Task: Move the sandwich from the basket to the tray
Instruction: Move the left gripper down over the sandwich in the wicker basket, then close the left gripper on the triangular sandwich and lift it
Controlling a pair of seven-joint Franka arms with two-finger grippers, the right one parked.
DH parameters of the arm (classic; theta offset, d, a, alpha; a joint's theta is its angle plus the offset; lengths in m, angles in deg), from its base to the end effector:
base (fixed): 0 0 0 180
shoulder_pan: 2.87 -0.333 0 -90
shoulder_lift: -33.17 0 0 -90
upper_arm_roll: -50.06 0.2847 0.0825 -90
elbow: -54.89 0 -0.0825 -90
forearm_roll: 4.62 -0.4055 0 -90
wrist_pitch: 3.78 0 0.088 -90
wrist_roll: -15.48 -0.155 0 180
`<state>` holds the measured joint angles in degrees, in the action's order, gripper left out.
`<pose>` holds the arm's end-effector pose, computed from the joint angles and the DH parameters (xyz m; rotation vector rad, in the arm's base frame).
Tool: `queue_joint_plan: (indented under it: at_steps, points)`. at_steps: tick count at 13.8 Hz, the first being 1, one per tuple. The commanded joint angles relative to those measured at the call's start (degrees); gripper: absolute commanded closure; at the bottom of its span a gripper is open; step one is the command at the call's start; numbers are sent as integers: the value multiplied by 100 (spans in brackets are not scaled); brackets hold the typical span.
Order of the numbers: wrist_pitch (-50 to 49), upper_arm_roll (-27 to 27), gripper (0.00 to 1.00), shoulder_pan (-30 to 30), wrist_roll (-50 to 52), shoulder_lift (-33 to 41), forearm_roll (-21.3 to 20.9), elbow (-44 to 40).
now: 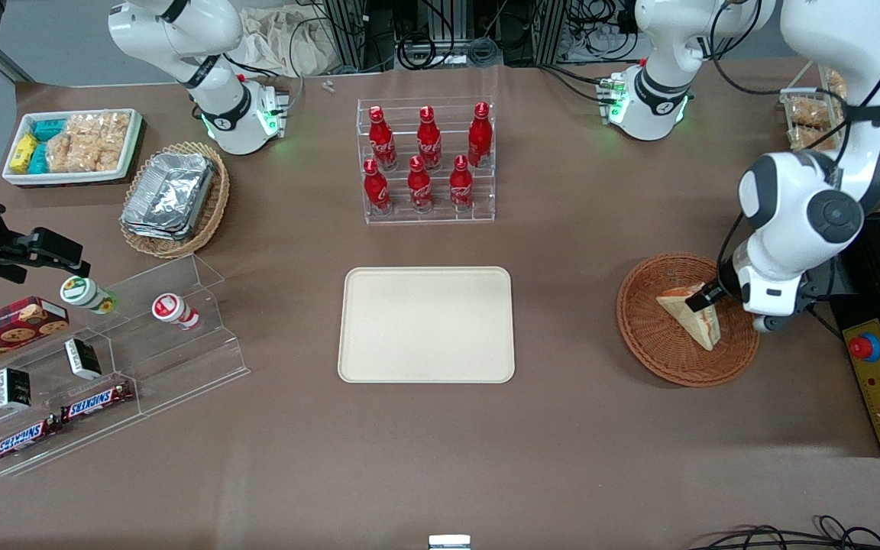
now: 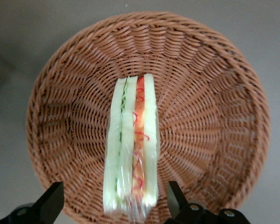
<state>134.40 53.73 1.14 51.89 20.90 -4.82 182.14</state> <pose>0.5515 -0.0019 0.1820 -2.9678 -0.9598 0.0262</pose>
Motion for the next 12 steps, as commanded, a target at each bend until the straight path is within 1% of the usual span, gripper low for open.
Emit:
queue_joint_plan:
  at_steps: [1,2,3,4,5,6,7,8,10,11,12]
  points:
    - [375,36,0,12,148,-319,-33,11]
    - [507,36,3,21,156,-433,-33,2]
    - [613,36,20,21,156,-556,-24,-7]
    - [718,36,49,21,156,-653,-24,-7]
    - [754,36,65,21,156,-706,-24,-16]
    - [754,36,84,21,156,-707,-15,-24]
    - [746,36,100,21,235,-672,-6,-25]
    - [745,28,100,21,323,-619,-6,-33]
    - [684,-7,100,30,455,-287,-6,-42]
    - [510,-51,100,47,403,-24,-15,-51]
    - [47,-95,100,56,316,266,-32,-112]
